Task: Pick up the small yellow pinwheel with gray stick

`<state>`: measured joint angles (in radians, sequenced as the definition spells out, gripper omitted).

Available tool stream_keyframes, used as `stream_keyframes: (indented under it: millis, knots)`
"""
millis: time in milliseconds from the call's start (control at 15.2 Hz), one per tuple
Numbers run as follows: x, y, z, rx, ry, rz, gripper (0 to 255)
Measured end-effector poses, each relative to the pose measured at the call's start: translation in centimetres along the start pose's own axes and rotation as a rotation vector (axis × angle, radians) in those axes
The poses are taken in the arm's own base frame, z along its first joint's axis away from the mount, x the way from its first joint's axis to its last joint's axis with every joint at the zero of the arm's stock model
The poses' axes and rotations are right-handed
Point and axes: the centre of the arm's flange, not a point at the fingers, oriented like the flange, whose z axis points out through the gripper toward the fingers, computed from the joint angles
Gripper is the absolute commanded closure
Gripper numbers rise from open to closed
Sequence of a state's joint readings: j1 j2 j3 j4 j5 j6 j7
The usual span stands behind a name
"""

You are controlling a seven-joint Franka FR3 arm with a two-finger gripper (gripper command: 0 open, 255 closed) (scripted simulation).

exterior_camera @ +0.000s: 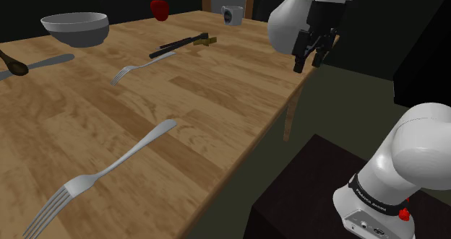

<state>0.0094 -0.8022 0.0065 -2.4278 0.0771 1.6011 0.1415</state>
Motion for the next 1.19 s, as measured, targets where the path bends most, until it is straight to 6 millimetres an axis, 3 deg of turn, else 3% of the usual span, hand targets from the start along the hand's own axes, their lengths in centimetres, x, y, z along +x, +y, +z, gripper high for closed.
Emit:
stream_keyframes:
  millis: [198, 528, 1188]
  knots:
    - [0.5, -1.3, 0.0, -0.003, 0.008, 0.042, 0]
    - [3.5, -7.1, -0.5, -0.014, 0.037, 0.211, 0]
    - [12.4, -16.5, -0.8, -0.034, 0.098, 0.574, 0]
